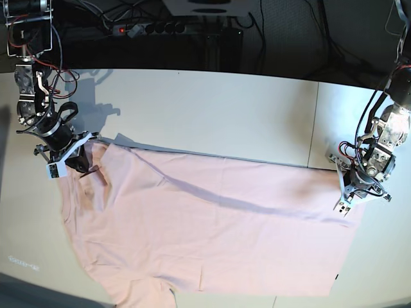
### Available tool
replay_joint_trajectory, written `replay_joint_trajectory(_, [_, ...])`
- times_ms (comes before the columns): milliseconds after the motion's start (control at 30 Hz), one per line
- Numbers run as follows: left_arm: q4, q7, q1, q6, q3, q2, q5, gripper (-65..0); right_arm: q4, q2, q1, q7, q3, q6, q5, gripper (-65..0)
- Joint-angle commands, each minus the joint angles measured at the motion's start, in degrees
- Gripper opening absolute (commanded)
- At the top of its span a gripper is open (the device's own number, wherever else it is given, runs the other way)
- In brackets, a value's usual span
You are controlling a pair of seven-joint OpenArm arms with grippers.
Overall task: Fold the T-shirt properly
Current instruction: 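Drag the shirt back with both grippers, spreading it flat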
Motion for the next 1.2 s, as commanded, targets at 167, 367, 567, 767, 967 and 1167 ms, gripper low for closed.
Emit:
replay_joint_trajectory(167, [3.3,2.1,5.1,3.8,-0.2,-1.3,5.7,-65.0,6.1,3.3,-5.5,-1.2,1.8,1.8,0.7,-65.0])
replay_joint_trajectory(367, [6.7,3.7,10.7,4.1,-1.5,-1.3,7.1,-65.0,8.4,4.6,-8.0,-2.0,1.9,1.8,1.0,-65.0])
replay_joint_trajectory(567, [12.0,4.0,18.3,4.0,-8.2,-1.3,8.0,-65.0,8.5,4.7,-8.8,-2.8,2.1,1.8,1.6,-65.0])
replay_joint_trajectory(767, [19.2,6.4,24.6,4.0,-11.7,-1.4,8.5,-65.0,8.5,4.7,-8.8,-3.6,2.2,1.8,2.0,-65.0])
replay_joint_trajectory(967, [25.3,9.0,26.6,2.5,-11.8,-1.4,5.3,-65.0,8.7,4.7,-8.8,-6.9,2.2,1.8,4.3,-65.0])
replay_joint_trajectory(1167, [26.9,9.4,26.6,1.9,-12.1,-1.5,4.6,-65.0,8.8,4.8,-9.1,-10.3,2.3,1.9,4.8,-65.0])
